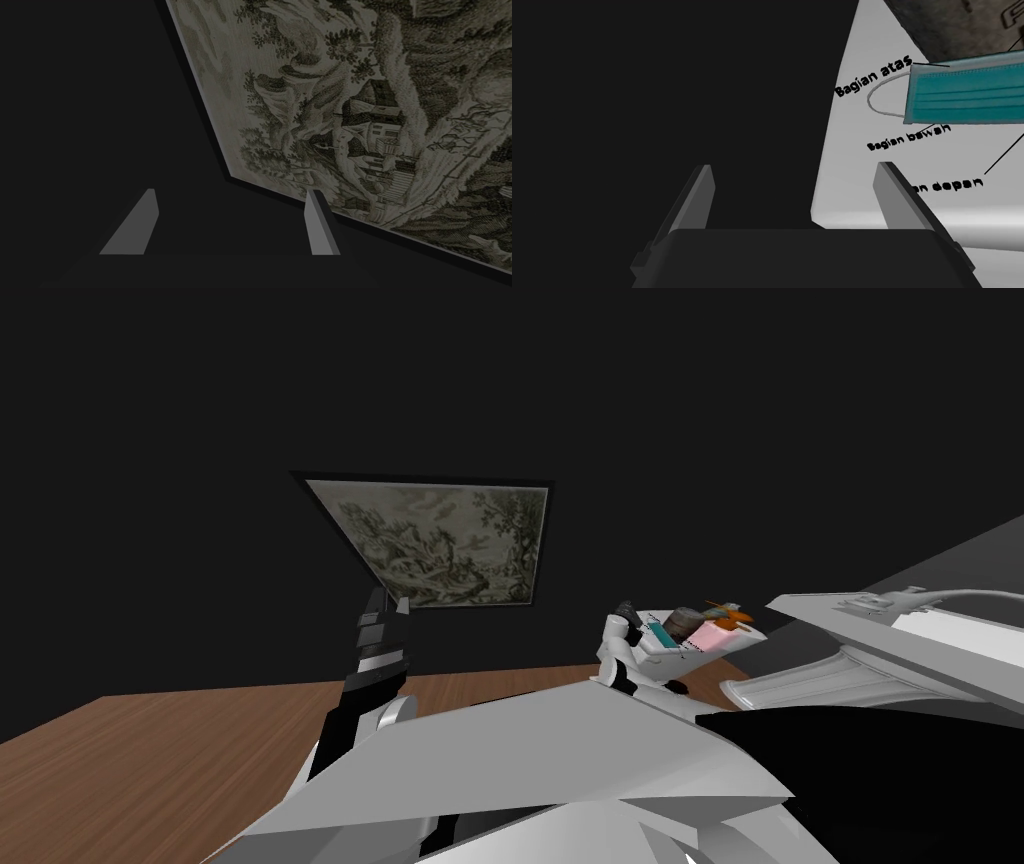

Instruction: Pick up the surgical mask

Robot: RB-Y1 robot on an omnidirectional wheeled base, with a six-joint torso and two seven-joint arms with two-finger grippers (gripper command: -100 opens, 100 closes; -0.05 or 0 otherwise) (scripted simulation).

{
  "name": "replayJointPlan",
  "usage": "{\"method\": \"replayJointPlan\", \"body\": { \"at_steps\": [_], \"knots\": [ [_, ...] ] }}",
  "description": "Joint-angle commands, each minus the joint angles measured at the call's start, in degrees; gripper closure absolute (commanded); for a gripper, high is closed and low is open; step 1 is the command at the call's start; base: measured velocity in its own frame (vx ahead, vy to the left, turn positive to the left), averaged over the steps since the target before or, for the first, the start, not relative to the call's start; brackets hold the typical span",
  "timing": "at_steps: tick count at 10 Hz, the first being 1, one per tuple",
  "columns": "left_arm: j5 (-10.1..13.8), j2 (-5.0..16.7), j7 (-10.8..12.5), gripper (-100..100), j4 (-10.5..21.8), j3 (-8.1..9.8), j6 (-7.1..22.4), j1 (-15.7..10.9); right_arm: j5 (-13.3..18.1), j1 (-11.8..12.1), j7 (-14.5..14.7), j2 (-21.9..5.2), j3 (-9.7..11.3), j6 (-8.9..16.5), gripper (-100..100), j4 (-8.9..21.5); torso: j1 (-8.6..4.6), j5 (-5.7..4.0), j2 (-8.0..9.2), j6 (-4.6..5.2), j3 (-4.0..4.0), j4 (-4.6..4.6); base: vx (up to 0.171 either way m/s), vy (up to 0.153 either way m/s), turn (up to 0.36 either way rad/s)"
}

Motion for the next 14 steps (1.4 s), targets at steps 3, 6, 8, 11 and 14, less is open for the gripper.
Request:
{"method": "replayJointPlan", "body": {
  "at_steps": [3,6,8,11,14],
  "knots": [
    [0.0,0.0,0.0,0,0.0,0.0,0.0,0.0,-0.4,-2.1,1.8,-1.1,0.4,5.2,-100,-0.9,0.01,0.01,0.01,0.02,0.01,0.01,-0.057,-0.012,-0.003],
    [0.0,0.0,0.0,0,0.0,0.0,0.0,0.0,0.6,-4.8,1.9,-3.8,2.5,9.5,-100,0.4,-0.06,-0.01,-0.06,0.02,-0.04,-0.02,-0.057,-0.026,-0.011],
    [0.0,0.0,0.0,0,0.0,0.0,0.0,0.0,1.1,-6.1,2.0,-5.5,3.5,12.9,-100,1.1,-0.09,-0.03,0.09,0.03,0.05,0.02,-0.083,-0.037,-0.013],
    [0.0,0.0,0.0,0,0.0,0.0,0.0,0.0,1.8,-7.4,2.1,-7.0,4.6,16.6,-100,1.8,-0.07,-0.03,-0.1,0.03,-0.05,-0.02,-0.04,-0.032,-0.008],
    [0.0,0.0,0.0,0,0.0,0.0,0.0,0.0,2.5,-8.7,2.2,-8.6,5.7,20.5,-100,2.6,-0.05,-0.03,-0.1,0.03,-0.05,-0.03,-0.041,-0.033,-0.007]
  ]
}}
